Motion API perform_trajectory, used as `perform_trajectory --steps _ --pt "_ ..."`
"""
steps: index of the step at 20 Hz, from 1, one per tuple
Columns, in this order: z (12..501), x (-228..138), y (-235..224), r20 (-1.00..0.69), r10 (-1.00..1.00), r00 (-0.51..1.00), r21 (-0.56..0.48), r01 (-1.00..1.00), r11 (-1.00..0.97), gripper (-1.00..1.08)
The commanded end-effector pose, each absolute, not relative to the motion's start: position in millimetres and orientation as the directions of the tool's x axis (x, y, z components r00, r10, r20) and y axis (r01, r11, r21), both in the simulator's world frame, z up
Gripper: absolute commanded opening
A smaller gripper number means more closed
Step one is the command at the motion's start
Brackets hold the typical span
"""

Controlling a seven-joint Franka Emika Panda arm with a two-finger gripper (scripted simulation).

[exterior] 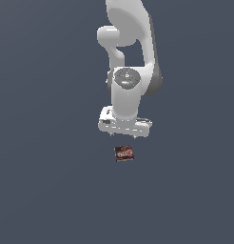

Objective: Pick up the object and move it to a goal position.

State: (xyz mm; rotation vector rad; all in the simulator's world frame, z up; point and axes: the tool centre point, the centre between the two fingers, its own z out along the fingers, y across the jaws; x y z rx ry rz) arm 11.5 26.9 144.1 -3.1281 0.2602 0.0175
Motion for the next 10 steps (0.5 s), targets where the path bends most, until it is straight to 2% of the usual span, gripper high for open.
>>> perform_trajectory --steps 1,10 --pt "140 13 28 -0.013 -0.227 0.974 -0.003 -0.227 -0.974 1.00" --pt "123 18 30 -0.017 -0.467 0.884 -0.005 -0.467 -0.884 1.00"
